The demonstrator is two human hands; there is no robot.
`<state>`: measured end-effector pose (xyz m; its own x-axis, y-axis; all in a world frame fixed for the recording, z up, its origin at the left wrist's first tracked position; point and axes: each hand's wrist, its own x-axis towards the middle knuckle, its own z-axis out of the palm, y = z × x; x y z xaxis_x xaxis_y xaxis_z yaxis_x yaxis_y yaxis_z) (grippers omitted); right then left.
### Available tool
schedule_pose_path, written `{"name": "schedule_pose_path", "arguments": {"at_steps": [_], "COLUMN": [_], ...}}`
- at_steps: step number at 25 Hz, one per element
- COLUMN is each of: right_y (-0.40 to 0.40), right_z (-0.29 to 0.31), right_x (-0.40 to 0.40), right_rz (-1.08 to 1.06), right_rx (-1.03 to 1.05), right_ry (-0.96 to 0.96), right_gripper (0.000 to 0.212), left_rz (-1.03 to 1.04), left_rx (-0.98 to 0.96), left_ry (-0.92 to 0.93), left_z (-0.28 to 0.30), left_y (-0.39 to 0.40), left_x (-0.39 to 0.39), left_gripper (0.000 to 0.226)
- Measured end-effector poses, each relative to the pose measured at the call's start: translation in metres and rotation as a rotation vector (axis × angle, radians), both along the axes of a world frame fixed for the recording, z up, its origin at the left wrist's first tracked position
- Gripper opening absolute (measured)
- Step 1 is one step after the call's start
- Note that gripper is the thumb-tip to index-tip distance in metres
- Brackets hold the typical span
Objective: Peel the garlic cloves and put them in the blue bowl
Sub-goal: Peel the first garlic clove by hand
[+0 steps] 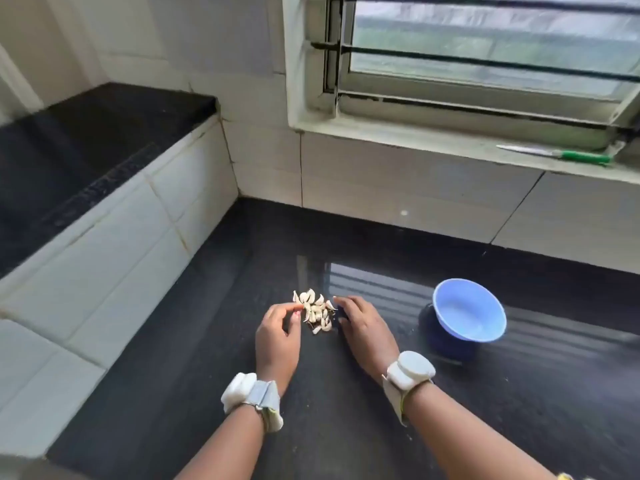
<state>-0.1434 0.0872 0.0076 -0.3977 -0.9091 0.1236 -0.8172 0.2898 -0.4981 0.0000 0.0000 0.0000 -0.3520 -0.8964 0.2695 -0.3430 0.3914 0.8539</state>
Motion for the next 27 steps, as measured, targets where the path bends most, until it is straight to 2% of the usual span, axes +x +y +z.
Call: {"name": "schedule_pose_path", "arguments": {"at_steps": [5, 9, 17, 20, 21, 23, 25, 27], "right_y": [-0.027, -0.03, -0.026, -0.011, -0.005, 0.003, 0.009, 0.013], "right_z": [-0.002, -0.007, -0.015, -0.014, -0.012, -0.003, 0.006, 0.013], "right_x": [-0.008, -0.01, -0.011, -0.015, -0.016, -0.016, -0.016, -0.016], "right_rz": [0.039, 0.089, 0.057, 0.047, 0.018, -0.127, -0.27, -0.316], "right_rx": [-0.033, -0.061, -0.168, -0.182, -0.201, -0.234, -0.212, -0.209], "right_ry": [0.084, 0.181, 0.327, 0.412, 0.322, -0.043, -0.423, -0.729], "right_gripper": [0.034, 0.026, 0.011, 0.017, 0.013, 0.008, 0.011, 0.011], "left_rz": [-0.024, -0.06, -0.045, -0.057, -0.067, -0.105, -0.167, -0.212], "left_rx": [0.091, 0.061, 0.061, 0.058, 0.065, 0.125, 0.253, 0.405], "left_ry": [0.038, 0.01, 0.052, 0.081, 0.098, 0.136, 0.165, 0.206], "left_z": [0.002, -0.002, -0.002, 0.0, 0.001, 0.004, 0.007, 0.013], "left_y": [0.002, -0.002, 0.005, 0.012, 0.015, 0.022, 0.029, 0.034], "left_x": [-0.019, -0.018, -0.019, -0.018, -0.018, -0.021, -0.03, -0.04], "left_gripper": [0.019, 0.015, 0.016, 0.02, 0.021, 0.021, 0.022, 0.022]}}
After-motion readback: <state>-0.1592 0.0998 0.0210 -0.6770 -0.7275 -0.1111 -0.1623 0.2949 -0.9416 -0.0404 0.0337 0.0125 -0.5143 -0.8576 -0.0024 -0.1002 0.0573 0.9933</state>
